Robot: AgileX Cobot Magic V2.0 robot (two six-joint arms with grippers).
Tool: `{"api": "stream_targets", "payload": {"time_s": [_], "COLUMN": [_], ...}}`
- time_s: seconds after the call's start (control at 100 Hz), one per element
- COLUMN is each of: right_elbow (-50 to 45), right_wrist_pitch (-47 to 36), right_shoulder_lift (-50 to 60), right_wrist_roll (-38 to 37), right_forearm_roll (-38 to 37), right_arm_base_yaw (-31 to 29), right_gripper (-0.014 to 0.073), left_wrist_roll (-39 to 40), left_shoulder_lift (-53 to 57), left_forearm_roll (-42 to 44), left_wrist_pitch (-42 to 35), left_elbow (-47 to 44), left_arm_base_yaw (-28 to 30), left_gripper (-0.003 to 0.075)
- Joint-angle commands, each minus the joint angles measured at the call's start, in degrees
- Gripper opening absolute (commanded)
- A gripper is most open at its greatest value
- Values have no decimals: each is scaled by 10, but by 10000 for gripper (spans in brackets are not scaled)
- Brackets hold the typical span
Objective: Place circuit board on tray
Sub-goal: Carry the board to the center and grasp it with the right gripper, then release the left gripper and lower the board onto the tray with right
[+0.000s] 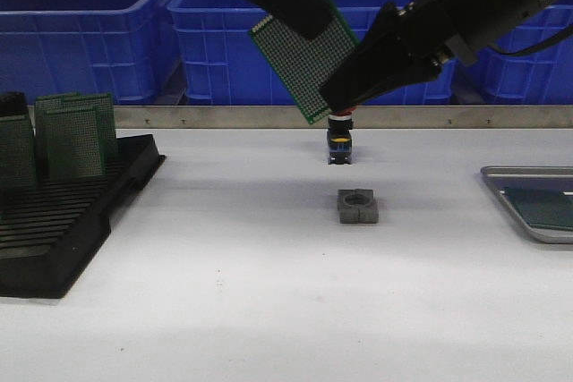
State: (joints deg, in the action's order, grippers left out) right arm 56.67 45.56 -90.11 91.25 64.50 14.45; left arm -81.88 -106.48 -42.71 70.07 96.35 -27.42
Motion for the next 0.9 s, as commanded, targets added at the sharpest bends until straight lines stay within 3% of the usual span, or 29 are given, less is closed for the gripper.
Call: {"api": "stream_targets", "payload": {"time_s": [0.0, 0.1, 0.27, 0.36, 0.66, 0.89], "right_elbow": [15, 15, 15, 15, 14, 13], "right_wrist_pitch": [3, 3, 4, 13, 34, 28], "right_shoulder_lift": [18, 18, 17, 16, 12, -30], "right_wrist_roll": [-7, -17, -85, -159, -353, -408], "right_forearm_roll": [37, 37, 36, 23, -59, -74], "right_arm_base_yaw": [-1, -1, -3, -12, -118, -245], "right_gripper": [-69, -69, -69, -69, -69, -69], "left_wrist_roll": [3, 3, 3, 3, 4, 4], "left_shoulder_lift": [29, 29, 29, 29, 29, 29], "left_forearm_roll": [-36, -36, -35, -35, -35, -35], "left_wrist_pitch": [13, 6, 6, 7, 12, 12], "left_elbow": [16, 16, 16, 16, 16, 16], "left_arm_base_yaw": [-4, -3, 14, 29, 69, 69], "left_gripper": [-15, 68, 379, 472, 482, 480]}}
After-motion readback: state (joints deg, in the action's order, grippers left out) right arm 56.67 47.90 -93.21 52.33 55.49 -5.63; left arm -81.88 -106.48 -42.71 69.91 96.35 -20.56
